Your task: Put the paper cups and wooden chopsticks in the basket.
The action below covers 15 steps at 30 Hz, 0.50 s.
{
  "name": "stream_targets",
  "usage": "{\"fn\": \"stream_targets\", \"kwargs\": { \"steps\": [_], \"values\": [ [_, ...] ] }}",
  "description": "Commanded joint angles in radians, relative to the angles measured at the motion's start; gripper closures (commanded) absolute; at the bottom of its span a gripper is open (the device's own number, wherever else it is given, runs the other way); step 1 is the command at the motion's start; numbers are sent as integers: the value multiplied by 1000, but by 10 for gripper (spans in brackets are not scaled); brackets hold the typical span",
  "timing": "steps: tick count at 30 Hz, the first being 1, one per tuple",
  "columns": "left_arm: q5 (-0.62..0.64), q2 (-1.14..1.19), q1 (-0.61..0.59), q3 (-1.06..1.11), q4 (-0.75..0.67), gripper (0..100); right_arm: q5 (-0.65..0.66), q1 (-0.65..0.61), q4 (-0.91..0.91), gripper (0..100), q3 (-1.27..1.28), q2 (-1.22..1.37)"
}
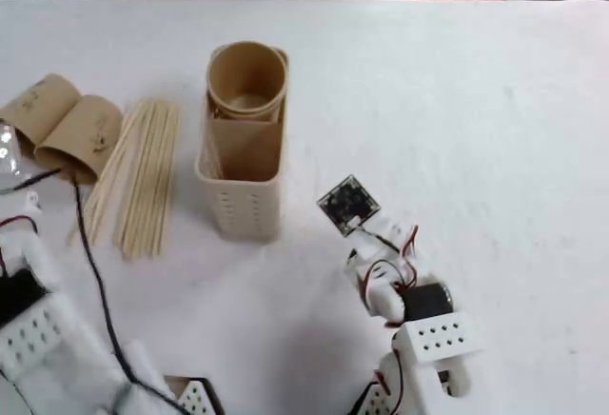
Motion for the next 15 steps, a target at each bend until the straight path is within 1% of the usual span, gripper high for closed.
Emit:
{"fn": "stream_targets", "kwargs": {
  "steps": [1,4,7,10,13,15],
  "values": [
    [17,-159,211,-364,430,977,0,33,-18,964,-9,-13],
    [114,-71,360,-582,585,977,-14,74,-18,964,-14,-15],
    [138,108,524,-732,655,977,-106,122,-30,964,-32,-15],
    [187,268,673,-845,658,977,-161,182,-31,964,-46,-15],
    [236,378,774,-962,641,977,-187,216,-50,964,-51,-15],
    [256,447,820,-1014,621,977,-198,245,-81,964,-49,-15]
  ]
}}
